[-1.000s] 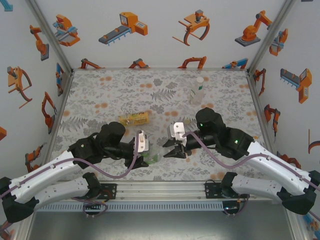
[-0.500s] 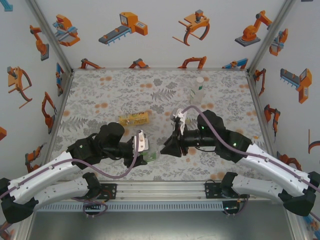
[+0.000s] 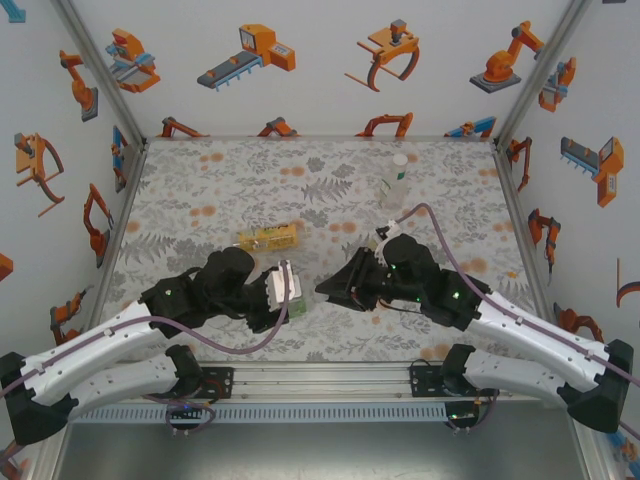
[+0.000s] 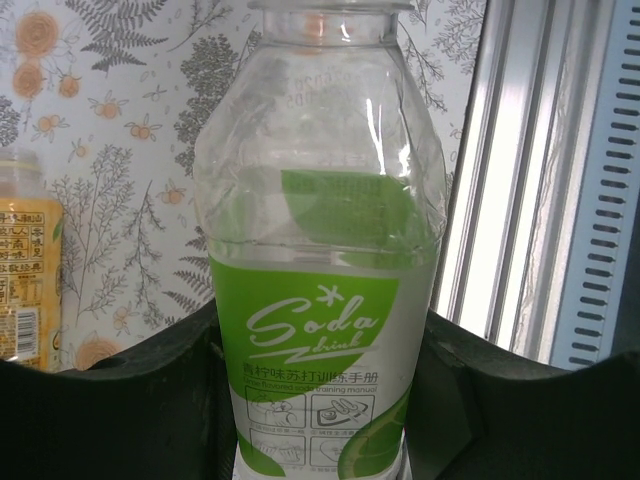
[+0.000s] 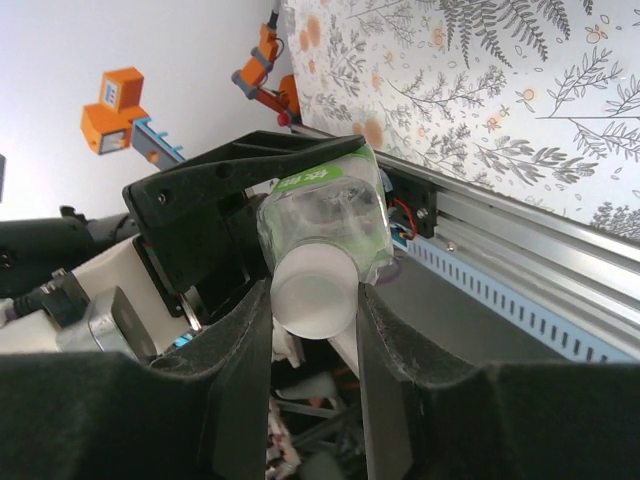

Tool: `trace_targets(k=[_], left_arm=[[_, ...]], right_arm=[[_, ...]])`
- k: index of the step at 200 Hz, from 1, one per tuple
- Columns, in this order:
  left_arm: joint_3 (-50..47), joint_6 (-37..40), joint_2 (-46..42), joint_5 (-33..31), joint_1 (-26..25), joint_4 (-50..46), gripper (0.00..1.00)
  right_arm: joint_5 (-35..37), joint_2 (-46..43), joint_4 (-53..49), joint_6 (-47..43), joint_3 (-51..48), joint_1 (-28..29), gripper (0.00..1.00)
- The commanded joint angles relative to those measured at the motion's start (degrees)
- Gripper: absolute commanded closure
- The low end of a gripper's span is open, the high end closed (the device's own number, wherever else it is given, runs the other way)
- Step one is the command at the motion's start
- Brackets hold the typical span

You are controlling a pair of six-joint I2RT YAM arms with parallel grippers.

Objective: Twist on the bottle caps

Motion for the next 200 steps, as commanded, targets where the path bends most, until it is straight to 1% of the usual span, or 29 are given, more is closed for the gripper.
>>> trace_targets(k=[1,3,7,20,39,50,65,82,114,137,157,178,200], left_arm=[[0.42,1.63,-0.50,-0.56,0.10,8.20,1.00],[0.43,1.70,-0.46,-0.43,0.14,8.23,1.00],[0.43,1.72,-0.47,0.00,0.10,8.14,1.00],[0.59,1.89,-0.58,1.20,0.14,7.76,1.00],[0.76,2.21,-0.81,4.23,0.17,6.90,1.00],[1.19,2.28,-0.68,6.07,0.14,6.07,1.00],[1.93,2.33,-0.38,8.63,0.10,4.49,1.00],[2.36,2.03,-0.23,10.66,0.18,3.69,1.00],[2.45,0.98,-0.51,12.72,0.12,3.03,1.00],[2.95,0.82,-0.73,13.94,0.12,1.99,1.00],[3.58,1.11,-0.76,14.38,0.10,1.10,1.00],[3.72,1.19,-0.81,14.47,0.14,0.66,1.00],[3.59,1.21,-1.01,14.39,0.10,0.52,1.00]], right_arm=[[-0.26,1.05,-2.31,4.22,2.98,0.99,1.00],[-0.31,1.16,-2.51,3.74,3.19,0.99,1.00],[-0.40,1.32,-2.86,2.64,3.70,0.99,0.96],[-0.07,1.76,-5.54,-2.42,6.07,0.99,0.79],[0.74,2.25,-9.81,-12.48,10.44,0.97,0.63],[0.83,2.37,-12.04,-20.31,12.69,0.98,0.52],[0.72,1.78,-12.29,-28.36,14.19,0.99,0.44],[0.04,0.46,-10.34,-37.88,14.48,0.99,0.43],[-3.71,-2.00,-5.54,-59.46,13.22,0.95,0.41],[-10.76,-2.32,-3.44,-75.82,13.63,0.99,0.40],[-19.54,-2.37,-2.09,-89.64,13.14,0.95,0.40],[-25.58,-1.43,-4.11,-99.54,14.07,0.99,0.40],[-28.23,0.23,-9.29,-106.83,15.84,0.97,0.41]])
